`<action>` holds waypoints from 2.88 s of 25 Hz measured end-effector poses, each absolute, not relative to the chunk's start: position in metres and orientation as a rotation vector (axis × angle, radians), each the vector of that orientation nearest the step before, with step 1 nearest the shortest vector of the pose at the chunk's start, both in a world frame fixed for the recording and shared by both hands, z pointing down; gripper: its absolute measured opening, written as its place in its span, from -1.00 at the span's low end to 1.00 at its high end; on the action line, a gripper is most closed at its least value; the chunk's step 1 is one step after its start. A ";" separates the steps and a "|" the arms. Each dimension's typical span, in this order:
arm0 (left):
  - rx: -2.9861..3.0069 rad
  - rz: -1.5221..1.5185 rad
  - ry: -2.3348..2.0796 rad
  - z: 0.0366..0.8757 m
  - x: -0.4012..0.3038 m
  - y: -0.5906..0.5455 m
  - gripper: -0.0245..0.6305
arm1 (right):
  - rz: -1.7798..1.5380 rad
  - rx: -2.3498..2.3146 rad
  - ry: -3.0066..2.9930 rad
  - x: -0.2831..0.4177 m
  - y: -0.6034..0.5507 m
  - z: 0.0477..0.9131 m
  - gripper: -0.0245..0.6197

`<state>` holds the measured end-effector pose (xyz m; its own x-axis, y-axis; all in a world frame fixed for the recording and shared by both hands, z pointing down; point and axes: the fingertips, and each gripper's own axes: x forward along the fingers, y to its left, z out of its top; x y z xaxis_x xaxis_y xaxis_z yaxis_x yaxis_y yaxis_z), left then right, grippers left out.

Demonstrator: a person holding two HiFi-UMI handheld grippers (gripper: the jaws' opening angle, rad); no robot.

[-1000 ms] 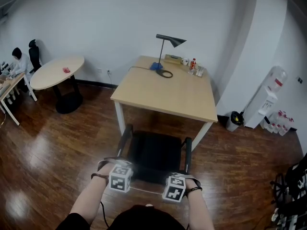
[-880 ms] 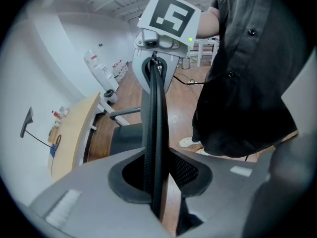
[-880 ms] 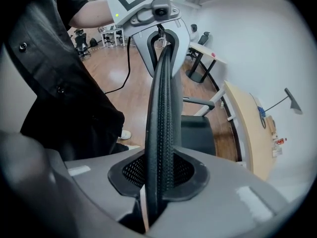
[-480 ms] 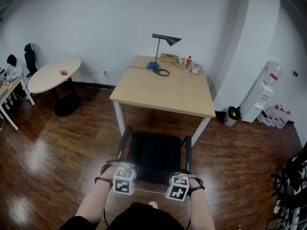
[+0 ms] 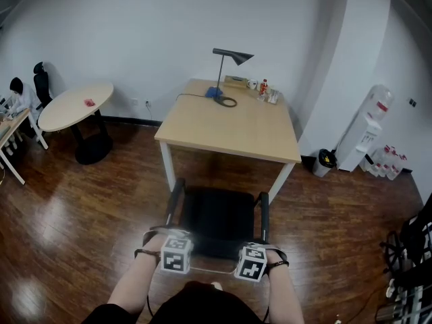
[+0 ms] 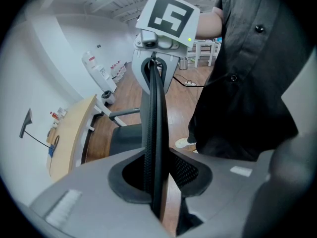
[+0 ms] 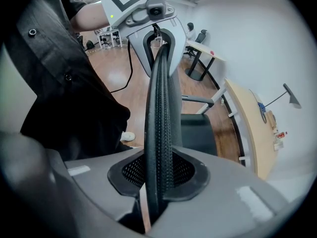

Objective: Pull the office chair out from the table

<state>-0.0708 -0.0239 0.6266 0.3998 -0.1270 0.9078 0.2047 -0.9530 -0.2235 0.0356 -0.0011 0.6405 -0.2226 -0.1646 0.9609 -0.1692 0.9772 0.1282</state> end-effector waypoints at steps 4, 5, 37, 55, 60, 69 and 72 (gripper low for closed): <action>-2.358 -1.562 -0.069 0.627 -0.072 -0.018 -0.63 | 0.007 0.257 -1.797 0.035 0.005 0.640 -0.64; -2.356 -1.560 -0.068 0.626 -0.072 -0.017 -0.63 | 0.011 0.259 -1.797 0.034 0.006 0.640 -0.64; -2.693 -0.532 0.974 0.494 -0.071 0.013 -0.92 | -0.285 1.255 -2.114 0.058 0.050 0.523 -0.68; -2.698 -0.112 1.466 0.474 -0.037 0.119 -0.92 | 0.012 1.472 -2.530 0.152 0.141 0.505 -0.85; -2.659 -0.014 1.549 0.460 -0.047 0.143 -0.92 | -0.036 1.465 -2.597 0.155 0.162 0.487 -0.88; -2.661 0.063 1.576 0.458 -0.059 0.159 -0.92 | -0.038 1.521 -2.620 0.160 0.182 0.481 -0.88; -2.665 0.079 1.572 0.456 -0.073 0.165 -0.92 | -0.012 1.567 -2.624 0.154 0.185 0.481 -0.88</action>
<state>-0.0729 0.1647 0.4563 0.4831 -0.8729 -0.0676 -0.8753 -0.4833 -0.0144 0.1539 0.1848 0.4807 -0.4717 -0.8790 0.0692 -0.8783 0.4754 0.0506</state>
